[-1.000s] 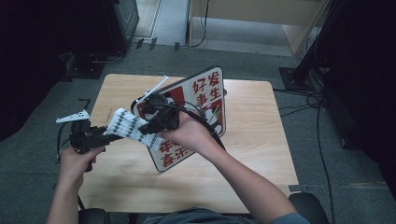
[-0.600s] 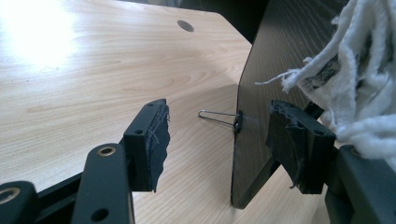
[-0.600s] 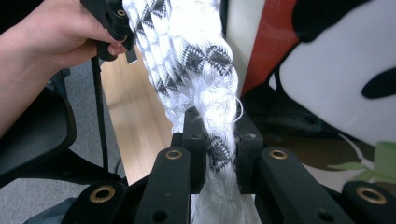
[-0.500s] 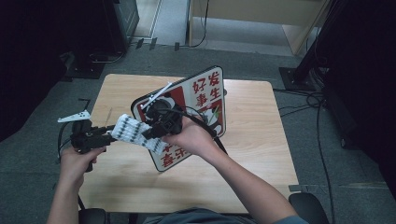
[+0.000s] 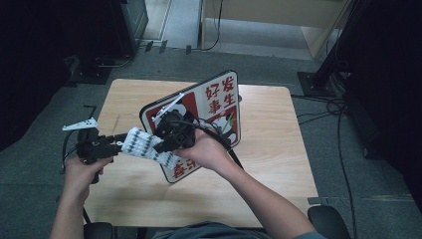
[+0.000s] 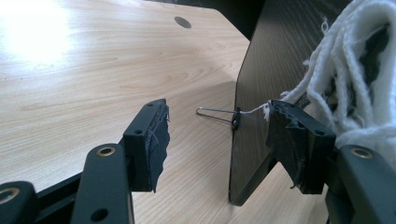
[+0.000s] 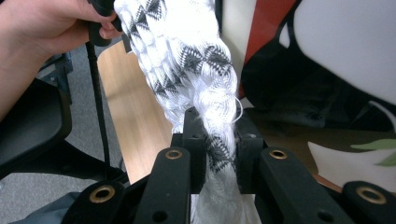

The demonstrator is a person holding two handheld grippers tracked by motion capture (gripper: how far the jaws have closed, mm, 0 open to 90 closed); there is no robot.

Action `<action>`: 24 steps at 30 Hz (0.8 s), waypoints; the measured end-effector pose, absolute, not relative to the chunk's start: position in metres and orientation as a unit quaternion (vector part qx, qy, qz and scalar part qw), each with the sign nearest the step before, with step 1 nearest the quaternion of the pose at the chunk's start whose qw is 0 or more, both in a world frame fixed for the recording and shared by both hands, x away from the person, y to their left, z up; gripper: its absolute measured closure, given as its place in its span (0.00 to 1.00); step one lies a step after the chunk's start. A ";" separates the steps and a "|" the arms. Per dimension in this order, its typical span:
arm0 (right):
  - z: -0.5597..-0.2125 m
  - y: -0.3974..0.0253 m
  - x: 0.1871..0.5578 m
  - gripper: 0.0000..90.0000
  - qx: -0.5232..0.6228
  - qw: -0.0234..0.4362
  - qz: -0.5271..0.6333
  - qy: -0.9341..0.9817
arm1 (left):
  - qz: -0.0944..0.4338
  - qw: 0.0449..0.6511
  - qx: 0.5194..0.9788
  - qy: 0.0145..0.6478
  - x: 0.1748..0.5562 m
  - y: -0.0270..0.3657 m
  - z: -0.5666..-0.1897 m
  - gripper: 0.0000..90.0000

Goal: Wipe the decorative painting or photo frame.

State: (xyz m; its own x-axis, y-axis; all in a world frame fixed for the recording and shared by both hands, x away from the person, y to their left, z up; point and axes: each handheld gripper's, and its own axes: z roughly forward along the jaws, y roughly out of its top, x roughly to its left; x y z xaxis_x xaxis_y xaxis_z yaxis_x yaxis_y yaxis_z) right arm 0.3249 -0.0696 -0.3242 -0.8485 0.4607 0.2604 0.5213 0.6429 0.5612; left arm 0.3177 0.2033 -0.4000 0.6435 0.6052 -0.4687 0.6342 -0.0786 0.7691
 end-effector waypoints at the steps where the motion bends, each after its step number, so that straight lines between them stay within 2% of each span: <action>1: -0.325 -0.070 0.325 0.89 -0.273 0.048 -0.323 -0.905 | -0.012 0.533 0.734 0.422 0.318 0.204 -0.400 0.43; 24: -0.356 -0.073 0.322 0.89 -0.277 0.064 -0.305 -0.909 | -0.008 0.535 0.730 0.425 0.317 0.205 -0.398 0.44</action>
State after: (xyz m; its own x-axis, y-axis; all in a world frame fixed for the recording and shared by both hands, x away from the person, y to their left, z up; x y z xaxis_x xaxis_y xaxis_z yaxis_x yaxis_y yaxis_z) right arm 0.3216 -0.0726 -0.3559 -0.8387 0.4639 0.2852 0.5421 0.6612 0.5186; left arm 0.3170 0.2055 -0.3978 0.6385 0.6120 -0.4666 0.6298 -0.0671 0.7739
